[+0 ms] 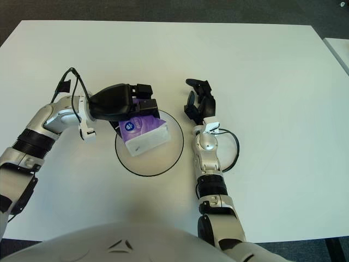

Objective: Put the tissue paper into the plate.

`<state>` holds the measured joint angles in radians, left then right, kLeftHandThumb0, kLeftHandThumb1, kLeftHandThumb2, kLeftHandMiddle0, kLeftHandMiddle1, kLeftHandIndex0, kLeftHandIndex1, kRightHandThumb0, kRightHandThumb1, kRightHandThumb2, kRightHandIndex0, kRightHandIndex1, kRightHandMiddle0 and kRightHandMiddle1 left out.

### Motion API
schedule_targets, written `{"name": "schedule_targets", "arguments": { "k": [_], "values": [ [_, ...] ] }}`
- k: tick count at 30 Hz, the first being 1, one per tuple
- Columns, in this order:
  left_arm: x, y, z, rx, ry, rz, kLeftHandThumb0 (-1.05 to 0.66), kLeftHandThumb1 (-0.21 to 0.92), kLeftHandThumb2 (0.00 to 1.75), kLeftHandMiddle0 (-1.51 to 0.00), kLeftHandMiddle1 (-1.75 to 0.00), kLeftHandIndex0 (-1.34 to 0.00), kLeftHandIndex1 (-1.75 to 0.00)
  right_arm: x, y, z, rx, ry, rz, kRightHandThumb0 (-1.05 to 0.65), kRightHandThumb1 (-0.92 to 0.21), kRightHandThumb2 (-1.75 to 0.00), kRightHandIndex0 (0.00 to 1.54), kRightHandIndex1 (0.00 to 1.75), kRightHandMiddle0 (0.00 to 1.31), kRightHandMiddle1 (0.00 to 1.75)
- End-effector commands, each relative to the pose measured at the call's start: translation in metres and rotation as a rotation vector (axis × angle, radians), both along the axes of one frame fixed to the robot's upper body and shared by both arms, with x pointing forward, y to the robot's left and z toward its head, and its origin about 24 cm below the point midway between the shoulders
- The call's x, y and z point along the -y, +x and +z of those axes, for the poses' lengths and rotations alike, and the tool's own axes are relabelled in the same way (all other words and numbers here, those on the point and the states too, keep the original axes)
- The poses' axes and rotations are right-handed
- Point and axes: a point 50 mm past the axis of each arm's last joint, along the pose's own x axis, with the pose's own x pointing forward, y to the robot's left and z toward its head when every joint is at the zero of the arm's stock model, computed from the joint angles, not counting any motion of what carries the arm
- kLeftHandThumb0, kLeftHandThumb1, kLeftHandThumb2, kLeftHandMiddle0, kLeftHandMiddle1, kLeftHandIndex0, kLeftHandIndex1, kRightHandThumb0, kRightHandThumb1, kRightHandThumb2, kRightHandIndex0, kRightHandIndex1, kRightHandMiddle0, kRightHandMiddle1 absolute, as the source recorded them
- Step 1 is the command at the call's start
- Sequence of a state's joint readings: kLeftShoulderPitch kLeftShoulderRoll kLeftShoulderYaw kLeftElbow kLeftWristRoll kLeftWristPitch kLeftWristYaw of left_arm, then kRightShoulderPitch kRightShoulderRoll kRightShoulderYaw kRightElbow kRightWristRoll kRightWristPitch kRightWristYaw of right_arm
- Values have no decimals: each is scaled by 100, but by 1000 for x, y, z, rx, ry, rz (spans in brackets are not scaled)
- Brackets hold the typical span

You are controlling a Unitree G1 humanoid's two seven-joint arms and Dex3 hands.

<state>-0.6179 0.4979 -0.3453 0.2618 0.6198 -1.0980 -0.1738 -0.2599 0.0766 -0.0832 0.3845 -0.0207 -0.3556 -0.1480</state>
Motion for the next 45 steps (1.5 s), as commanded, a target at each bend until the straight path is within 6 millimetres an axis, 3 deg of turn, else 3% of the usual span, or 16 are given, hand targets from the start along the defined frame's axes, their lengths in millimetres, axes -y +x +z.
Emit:
{"name": "schedule_targets", "arguments": {
  "k": [1, 15, 20, 21, 22, 23, 26, 27, 30, 33, 45],
  "values": [
    [1, -1, -1, 1, -12, -19, -41, 50, 109, -107, -175, -47, -175, 5, -21, -52, -248, 20, -16, -50, -92, -83, 56, 68, 32, 103],
    [4, -2, -1, -4, -21, -16, -42, 50, 109, -106, -175, -47, -175, 4, -22, -53, -253, 26, -23, -50, -92, -82, 56, 69, 33, 104],
    [2, 0, 0, -8, -5, 2, -38, 73, 75, -73, -175, -33, -172, 4, -22, -54, -255, 23, -25, -51, -92, -83, 56, 69, 32, 104],
    [0, 1, 1, 3, 45, 14, -47, 77, 73, -58, -161, -26, -160, 4, -22, -54, -258, 22, -28, -50, -92, -83, 56, 69, 33, 104],
    [-1, 1, 1, 10, 80, 23, -65, 82, 72, -39, -118, -17, -124, 4, -22, -54, -260, 20, -30, -50, -92, -83, 56, 69, 33, 104],
    [-2, 2, 1, 17, 125, 24, -77, 86, 72, -28, -85, -11, -100, 4, -22, -54, -263, 19, -34, -50, -92, -83, 56, 69, 34, 105],
    [-4, 1, 1, 20, 205, 21, -95, 90, 71, -10, -32, -3, -51, 4, -22, -55, -269, 13, -43, -50, -92, -82, 56, 70, 36, 105],
    [-5, 2, 1, 24, 233, 26, -99, 91, 71, -7, -22, -2, -40, 4, -22, -55, -271, 11, -45, -50, -92, -82, 56, 70, 36, 106],
    [-7, 1, 2, 54, 294, 48, -103, 92, 67, -2, -7, -1, -17, 4, -21, -55, -275, 3, -48, -49, -92, -78, 57, 72, 39, 108],
    [-8, 1, 5, 99, 320, 67, -104, 92, 59, -1, -2, 0, -6, 4, -21, -55, -274, -2, -50, -49, -92, -76, 57, 73, 41, 109],
    [-11, 1, 8, 128, 352, 67, -105, 92, 28, 0, 0, 0, 0, 3, -21, -55, -276, -7, -61, -48, -92, -80, 53, 73, 37, 106]
  ]
}}
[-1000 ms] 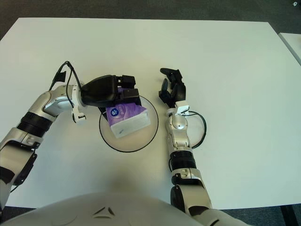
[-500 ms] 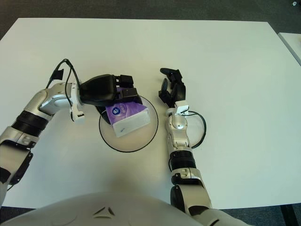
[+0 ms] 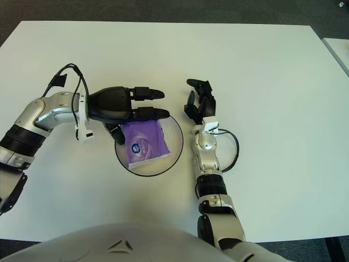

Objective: Put the tissue paper into the plate.

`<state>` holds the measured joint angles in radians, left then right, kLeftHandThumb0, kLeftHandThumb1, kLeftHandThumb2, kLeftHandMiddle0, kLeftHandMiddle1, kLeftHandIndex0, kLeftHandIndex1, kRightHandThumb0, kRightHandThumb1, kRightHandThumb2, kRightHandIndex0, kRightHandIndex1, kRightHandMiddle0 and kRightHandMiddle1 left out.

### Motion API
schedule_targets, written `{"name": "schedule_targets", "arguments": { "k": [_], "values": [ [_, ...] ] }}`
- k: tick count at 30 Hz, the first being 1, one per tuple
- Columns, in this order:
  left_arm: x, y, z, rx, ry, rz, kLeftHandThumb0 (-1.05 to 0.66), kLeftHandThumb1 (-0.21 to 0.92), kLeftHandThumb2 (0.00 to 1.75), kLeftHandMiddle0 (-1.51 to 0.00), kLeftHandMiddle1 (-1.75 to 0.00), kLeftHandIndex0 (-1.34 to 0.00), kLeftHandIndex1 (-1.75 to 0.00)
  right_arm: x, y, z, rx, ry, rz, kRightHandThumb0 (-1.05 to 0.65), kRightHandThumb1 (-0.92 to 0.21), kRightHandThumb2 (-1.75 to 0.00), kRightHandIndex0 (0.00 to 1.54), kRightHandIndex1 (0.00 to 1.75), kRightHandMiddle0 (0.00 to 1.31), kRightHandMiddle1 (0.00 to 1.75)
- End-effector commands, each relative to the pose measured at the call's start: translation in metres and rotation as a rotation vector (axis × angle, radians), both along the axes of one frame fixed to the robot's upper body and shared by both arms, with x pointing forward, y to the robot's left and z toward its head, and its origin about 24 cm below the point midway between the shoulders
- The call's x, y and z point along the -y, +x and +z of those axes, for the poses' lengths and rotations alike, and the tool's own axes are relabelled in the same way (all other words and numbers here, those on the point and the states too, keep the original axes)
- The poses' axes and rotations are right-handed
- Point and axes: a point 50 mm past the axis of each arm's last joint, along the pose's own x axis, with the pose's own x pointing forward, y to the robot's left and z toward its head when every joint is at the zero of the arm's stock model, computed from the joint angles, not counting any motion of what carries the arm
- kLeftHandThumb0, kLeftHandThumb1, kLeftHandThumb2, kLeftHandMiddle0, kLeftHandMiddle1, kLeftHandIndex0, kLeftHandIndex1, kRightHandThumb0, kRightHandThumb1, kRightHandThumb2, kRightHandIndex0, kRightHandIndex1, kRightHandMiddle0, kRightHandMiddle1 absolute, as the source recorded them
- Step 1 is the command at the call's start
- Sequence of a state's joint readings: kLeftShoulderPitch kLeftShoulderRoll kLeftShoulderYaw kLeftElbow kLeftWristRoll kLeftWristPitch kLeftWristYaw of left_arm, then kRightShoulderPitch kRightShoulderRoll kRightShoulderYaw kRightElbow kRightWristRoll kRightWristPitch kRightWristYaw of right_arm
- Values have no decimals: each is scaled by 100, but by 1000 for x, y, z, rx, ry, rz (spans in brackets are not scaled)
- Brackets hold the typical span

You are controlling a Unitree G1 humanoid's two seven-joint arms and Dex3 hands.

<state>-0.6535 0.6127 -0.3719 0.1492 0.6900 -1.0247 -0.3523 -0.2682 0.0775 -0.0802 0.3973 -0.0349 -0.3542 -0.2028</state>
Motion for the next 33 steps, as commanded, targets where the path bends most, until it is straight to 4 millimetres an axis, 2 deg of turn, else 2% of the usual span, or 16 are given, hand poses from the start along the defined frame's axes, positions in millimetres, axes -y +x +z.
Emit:
{"name": "schedule_targets", "arguments": {
  "k": [1, 11, 23, 28, 33],
  "values": [
    [-2, 0, 3, 21, 32, -5, -105, 92, 28, 0, 0, 0, 0, 3, -22, -55, -267, 1, -17, -48, -92, -80, 53, 73, 37, 106],
    [-4, 2, 7, 41, 45, -13, -105, 92, 32, 0, 0, 0, 0, 4, -22, -54, -264, -18, -11, -49, -92, -79, 55, 75, 42, 109],
    [-6, 6, 8, 63, 36, -8, -105, 92, 28, 0, 0, 0, 0, 3, -23, -53, -255, -5, -23, -47, -92, -79, 52, 75, 41, 108],
    [-17, 13, 15, 60, -55, 13, -105, 92, 28, 0, 0, 0, 0, -1, -24, -52, -257, -2, -19, -47, -92, -77, 50, 75, 39, 107],
    [-38, 31, 24, -44, -274, 88, -105, 92, 32, 0, 0, 0, 0, -1, -25, -52, -260, 9, -6, -49, -92, -78, 51, 75, 37, 105]
  ]
}}
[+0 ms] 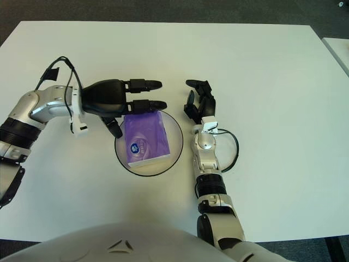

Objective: Put the tissue paper into the plate.

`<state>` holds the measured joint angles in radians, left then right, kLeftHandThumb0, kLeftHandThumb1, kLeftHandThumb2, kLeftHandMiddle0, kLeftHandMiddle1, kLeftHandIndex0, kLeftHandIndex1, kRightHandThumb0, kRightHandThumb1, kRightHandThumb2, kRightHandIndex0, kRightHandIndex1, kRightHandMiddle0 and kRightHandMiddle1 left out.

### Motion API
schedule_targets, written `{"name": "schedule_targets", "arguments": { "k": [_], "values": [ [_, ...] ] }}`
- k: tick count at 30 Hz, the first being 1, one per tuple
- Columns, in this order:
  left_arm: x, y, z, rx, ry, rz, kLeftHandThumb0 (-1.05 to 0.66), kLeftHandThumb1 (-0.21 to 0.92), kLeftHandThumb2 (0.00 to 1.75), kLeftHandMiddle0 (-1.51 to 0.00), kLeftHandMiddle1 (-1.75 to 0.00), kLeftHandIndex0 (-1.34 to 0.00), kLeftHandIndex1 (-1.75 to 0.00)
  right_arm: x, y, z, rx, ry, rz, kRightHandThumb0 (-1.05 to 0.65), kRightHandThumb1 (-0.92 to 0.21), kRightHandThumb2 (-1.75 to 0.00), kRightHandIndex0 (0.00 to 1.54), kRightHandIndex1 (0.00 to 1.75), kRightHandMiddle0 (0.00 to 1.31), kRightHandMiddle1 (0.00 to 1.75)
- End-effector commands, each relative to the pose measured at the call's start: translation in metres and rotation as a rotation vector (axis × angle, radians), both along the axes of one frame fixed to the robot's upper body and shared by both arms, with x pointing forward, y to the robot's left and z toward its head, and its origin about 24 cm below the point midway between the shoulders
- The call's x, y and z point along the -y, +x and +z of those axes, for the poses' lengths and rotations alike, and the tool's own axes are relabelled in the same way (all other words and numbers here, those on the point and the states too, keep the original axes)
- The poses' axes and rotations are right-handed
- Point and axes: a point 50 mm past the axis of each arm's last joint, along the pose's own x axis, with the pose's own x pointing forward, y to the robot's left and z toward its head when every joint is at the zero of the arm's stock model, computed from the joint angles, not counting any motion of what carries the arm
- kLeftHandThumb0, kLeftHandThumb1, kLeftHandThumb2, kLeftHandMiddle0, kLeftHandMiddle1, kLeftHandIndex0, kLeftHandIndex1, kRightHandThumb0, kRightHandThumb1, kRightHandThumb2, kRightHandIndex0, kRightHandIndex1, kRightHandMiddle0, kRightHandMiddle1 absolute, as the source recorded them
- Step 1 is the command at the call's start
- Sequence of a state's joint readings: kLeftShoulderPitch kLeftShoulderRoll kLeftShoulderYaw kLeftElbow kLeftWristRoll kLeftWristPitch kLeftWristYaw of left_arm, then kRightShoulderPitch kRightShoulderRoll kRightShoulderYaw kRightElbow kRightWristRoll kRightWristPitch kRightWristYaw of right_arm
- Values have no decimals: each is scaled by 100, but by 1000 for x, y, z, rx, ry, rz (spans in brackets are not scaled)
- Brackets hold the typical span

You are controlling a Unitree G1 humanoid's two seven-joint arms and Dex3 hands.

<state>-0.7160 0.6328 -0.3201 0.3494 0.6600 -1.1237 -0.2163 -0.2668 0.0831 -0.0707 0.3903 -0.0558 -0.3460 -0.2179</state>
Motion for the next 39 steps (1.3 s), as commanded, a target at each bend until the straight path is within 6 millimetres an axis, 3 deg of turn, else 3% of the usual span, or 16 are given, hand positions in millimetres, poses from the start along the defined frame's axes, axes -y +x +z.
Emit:
{"name": "schedule_targets", "arguments": {
  "k": [1, 6, 15, 21, 28, 39],
  "values": [
    [-18, 14, 14, -49, -172, 61, -105, 92, 34, 0, 0, 0, 0, 2, -25, -53, -256, 29, -4, -49, -92, -78, 52, 75, 37, 105],
    [-40, 26, 9, -245, -400, 139, -105, 92, 42, 0, 0, 0, 0, 3, -25, -52, -247, 41, 8, -49, -92, -79, 52, 75, 35, 104],
    [-43, 52, 24, -515, -753, 187, -105, 92, 69, 0, 0, 0, 0, 5, -24, -52, -244, 43, 20, -50, -92, -83, 52, 73, 32, 103],
    [-53, 52, 8, -593, -953, 224, -105, 92, 90, 0, 0, 0, 0, 7, -23, -52, -245, 38, 26, -51, -92, -84, 52, 71, 31, 102],
    [-81, 75, 13, -650, -1016, 378, -105, 92, 110, 0, 0, 0, 0, 7, -22, -53, -246, 37, 29, -52, -92, -84, 53, 70, 31, 102],
    [-83, 90, 12, -683, -1077, 501, -105, 92, 119, 0, 0, 0, 0, 7, -21, -52, -243, 34, 28, -52, -92, -84, 54, 69, 31, 103]
  ]
}}
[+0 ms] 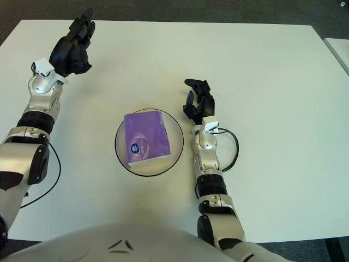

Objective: Put the tissue paper into the plate.

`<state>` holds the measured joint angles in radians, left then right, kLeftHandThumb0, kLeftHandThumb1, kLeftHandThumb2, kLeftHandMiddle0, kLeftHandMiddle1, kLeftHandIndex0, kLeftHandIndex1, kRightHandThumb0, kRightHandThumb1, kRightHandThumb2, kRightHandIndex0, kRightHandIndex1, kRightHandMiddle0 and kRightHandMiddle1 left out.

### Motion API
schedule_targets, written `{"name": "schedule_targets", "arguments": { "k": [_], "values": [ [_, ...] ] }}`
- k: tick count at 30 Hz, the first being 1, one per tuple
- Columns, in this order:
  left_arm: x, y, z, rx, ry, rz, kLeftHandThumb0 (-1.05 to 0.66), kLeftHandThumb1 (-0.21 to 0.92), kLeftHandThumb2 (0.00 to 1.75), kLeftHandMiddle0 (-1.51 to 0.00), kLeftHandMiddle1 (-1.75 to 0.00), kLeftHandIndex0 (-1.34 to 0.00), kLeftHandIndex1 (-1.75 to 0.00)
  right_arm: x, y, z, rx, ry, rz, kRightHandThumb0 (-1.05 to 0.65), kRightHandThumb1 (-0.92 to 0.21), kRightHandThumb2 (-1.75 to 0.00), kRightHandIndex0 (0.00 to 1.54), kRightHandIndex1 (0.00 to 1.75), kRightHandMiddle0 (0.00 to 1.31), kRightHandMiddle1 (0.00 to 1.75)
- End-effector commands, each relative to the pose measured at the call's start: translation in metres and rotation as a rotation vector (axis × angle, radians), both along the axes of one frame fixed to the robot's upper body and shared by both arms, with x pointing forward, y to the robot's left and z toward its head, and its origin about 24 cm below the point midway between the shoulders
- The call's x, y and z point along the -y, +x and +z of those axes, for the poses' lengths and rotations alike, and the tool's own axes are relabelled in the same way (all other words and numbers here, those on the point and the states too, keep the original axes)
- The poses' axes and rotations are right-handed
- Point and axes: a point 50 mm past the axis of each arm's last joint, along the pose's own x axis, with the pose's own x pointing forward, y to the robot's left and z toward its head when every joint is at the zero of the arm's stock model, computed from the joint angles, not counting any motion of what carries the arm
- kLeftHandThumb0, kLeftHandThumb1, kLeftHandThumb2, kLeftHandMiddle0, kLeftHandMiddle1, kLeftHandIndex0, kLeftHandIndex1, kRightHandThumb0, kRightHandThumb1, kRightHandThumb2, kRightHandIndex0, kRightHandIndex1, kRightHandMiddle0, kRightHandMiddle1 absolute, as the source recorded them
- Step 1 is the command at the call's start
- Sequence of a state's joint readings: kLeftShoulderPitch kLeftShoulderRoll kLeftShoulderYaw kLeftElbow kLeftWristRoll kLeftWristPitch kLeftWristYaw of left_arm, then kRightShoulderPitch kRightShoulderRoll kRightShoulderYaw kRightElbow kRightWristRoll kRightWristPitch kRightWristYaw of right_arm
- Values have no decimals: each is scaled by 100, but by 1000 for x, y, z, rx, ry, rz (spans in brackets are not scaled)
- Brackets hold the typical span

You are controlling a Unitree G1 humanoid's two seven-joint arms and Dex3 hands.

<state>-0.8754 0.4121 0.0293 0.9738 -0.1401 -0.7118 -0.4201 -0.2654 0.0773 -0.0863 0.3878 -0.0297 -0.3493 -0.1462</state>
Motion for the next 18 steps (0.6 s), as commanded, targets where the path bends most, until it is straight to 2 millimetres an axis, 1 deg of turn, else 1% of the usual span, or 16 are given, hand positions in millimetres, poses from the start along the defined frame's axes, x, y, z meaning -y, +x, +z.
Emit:
{"name": "schedule_targets", "arguments": {
  "k": [1, 3, 7, 15, 18],
  "values": [
    [-1, 6, 2, -28, -13, 46, -105, 92, 119, 0, 0, 0, 0, 5, -21, -53, -250, 19, -21, -52, -92, -84, 54, 69, 31, 103],
    [-2, 8, -1, -48, -17, 70, -105, 92, 119, 0, 0, 0, 0, 5, -21, -53, -251, 20, -23, -52, -92, -84, 54, 68, 32, 103],
    [-16, 7, -14, -109, -28, 132, -105, 92, 118, 0, 0, 0, 0, 4, -21, -52, -251, 22, -25, -51, -92, -83, 55, 68, 32, 103],
    [-16, 9, -23, -165, -69, 165, -105, 92, 118, 0, 0, 0, 0, 5, -23, -52, -248, 19, -22, -51, -92, -84, 55, 67, 31, 103],
    [-14, 9, -30, -190, -98, 173, -105, 92, 118, 0, 0, 0, 0, 5, -23, -52, -249, 20, -22, -51, -92, -84, 55, 67, 31, 103]
  ]
}}
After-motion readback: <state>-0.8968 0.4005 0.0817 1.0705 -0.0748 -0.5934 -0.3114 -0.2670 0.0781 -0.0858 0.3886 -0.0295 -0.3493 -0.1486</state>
